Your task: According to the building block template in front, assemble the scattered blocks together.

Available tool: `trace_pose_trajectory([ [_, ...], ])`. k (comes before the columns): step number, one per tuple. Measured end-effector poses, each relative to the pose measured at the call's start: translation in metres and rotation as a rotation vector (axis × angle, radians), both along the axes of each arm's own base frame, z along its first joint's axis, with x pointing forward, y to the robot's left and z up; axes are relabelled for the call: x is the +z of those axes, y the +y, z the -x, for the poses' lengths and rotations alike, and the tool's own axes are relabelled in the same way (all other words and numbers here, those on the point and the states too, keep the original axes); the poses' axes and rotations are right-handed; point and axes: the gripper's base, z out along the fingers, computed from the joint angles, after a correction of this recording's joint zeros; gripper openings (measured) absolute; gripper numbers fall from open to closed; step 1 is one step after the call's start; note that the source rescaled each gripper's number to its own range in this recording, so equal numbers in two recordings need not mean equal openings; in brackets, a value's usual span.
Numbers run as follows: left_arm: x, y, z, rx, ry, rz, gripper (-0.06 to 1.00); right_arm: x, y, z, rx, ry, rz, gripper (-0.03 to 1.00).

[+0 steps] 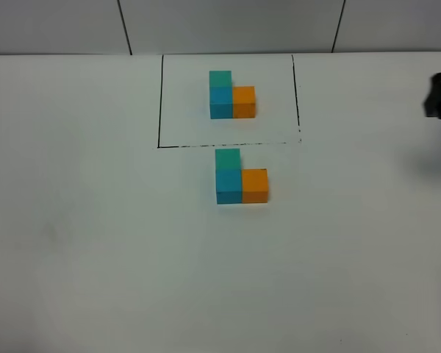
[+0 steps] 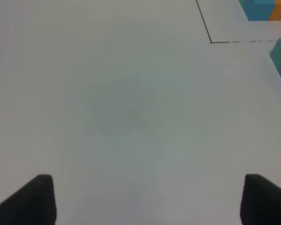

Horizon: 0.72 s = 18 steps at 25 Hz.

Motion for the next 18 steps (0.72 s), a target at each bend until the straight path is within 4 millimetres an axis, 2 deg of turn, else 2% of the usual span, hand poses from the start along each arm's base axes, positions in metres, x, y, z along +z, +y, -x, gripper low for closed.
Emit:
trace_pose_trajectory([
  [3,0.0,0.0,0.0,0.0,0.0,0.0,0.81,0.025,-0.004,0.044,-0.042,-0.066,0.042,1.0],
  [6,0.0,0.0,0.0,0.0,0.0,0.0,0.81,0.046,0.005,0.077,-0.036,-0.102,0.053,1.0],
  [9,0.0,0.0,0.0,0.001,0.0,0.0,0.81,0.057,0.015,0.11,-0.034,-0.088,0.042,1.0],
  [14,0.0,0.0,0.0,0.001,0.0,0.0,0.81,0.057,0.035,0.166,-0.038,-0.133,0.022,1.0],
  [18,0.0,0.0,0.0,0.001,0.0,0.0,0.81,0.048,0.059,0.207,0.052,-0.196,-0.013,1.0],
])
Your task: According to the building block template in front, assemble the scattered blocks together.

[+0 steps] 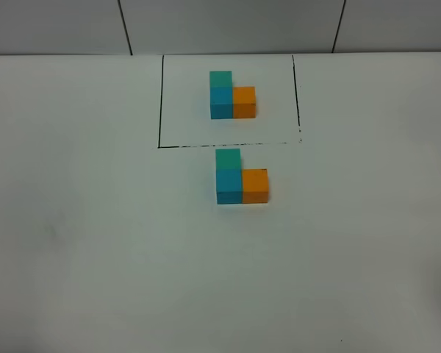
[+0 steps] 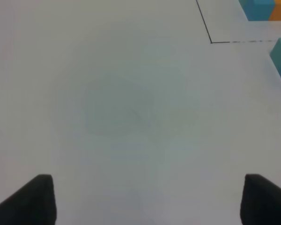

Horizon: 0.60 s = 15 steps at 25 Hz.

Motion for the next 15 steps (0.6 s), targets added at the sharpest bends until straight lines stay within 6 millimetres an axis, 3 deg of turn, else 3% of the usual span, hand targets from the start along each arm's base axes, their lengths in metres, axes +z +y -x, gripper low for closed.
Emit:
trace_pose_trajectory([
  [5,0.0,0.0,0.0,0.0,0.0,0.0,0.81,-0.01,0.019,0.043,0.121,-0.037,-0.046,1.0],
  [15,0.0,0.0,0.0,0.0,0.0,0.0,0.81,-0.039,0.028,0.108,0.234,-0.276,-0.093,1.0],
])
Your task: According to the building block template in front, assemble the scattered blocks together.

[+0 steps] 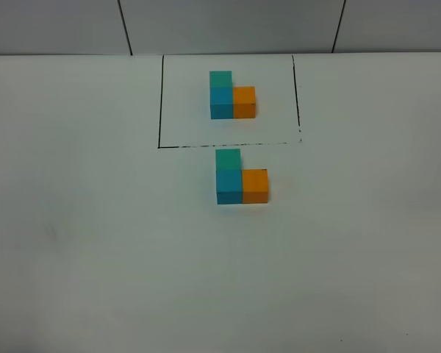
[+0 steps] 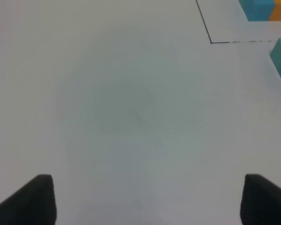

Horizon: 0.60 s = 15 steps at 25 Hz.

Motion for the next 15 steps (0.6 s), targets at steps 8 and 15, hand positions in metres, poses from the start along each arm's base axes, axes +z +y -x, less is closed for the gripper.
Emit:
trace_pose_trajectory([
  [8,0.0,0.0,0.0,0.0,0.0,0.0,0.81,-0.0018,-0.0003,0.0122,0.053,-0.058,0.001,0.94],
  [15,0.0,0.0,0.0,0.0,0.0,0.0,0.81,-0.0018,-0.0003,0.0122,0.048,-0.056,-0.008,0.83],
])
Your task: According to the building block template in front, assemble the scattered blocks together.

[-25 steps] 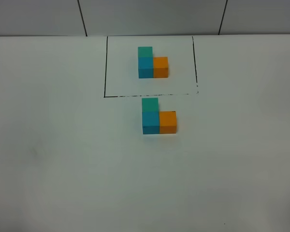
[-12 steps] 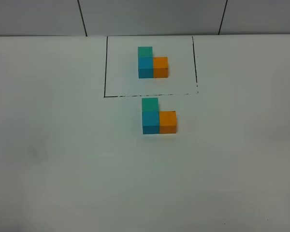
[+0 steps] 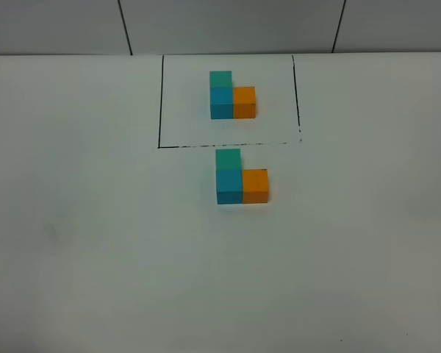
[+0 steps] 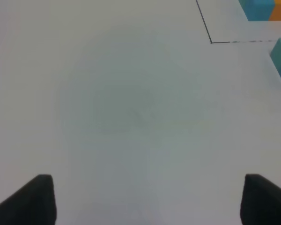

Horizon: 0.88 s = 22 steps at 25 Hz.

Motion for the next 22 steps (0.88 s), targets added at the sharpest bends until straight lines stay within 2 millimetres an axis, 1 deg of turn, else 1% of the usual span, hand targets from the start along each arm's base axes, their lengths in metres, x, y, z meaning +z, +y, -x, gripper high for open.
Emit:
trace_pose_trajectory([
  [6,0.0,0.0,0.0,0.0,0.0,0.0,0.81,0.0,0.0,0.0,-0.002,0.001,-0.005,0.8],
  [22,0.0,0.0,0.0,0.0,0.0,0.0,0.81,0.0,-0.0023,-0.0007,-0.044,0.008,-0.028,0.8],
])
